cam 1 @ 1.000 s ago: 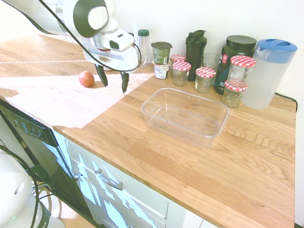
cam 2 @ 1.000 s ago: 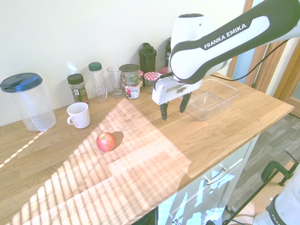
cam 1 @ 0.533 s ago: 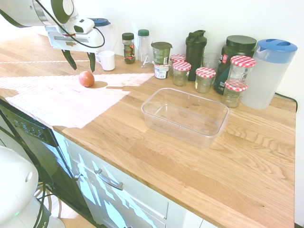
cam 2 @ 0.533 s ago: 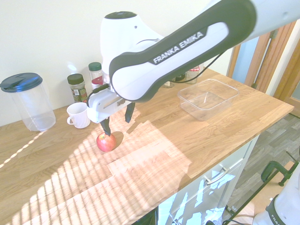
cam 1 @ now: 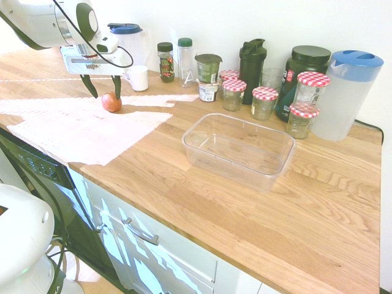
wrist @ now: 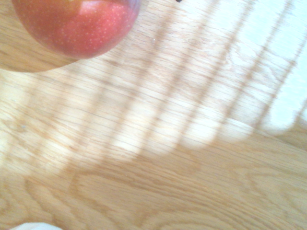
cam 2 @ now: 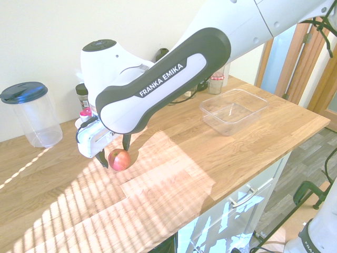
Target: Put the apple into the container
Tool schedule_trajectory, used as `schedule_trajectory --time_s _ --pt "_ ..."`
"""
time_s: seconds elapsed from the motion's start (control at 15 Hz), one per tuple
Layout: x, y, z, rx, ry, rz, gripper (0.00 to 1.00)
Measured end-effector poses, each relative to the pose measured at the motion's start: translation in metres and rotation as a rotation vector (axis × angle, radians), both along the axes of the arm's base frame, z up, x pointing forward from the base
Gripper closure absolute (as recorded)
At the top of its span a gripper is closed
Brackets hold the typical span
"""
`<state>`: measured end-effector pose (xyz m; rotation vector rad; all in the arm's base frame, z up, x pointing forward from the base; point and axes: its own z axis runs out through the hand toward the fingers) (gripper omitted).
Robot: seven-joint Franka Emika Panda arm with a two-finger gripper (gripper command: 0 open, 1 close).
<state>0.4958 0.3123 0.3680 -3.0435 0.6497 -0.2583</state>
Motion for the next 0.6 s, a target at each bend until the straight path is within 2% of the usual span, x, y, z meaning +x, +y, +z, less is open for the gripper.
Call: schedule_trajectory --time_s 0.6 --pt "0.002 0.001 -0.019 -0.03 0.018 -0.013 1.0"
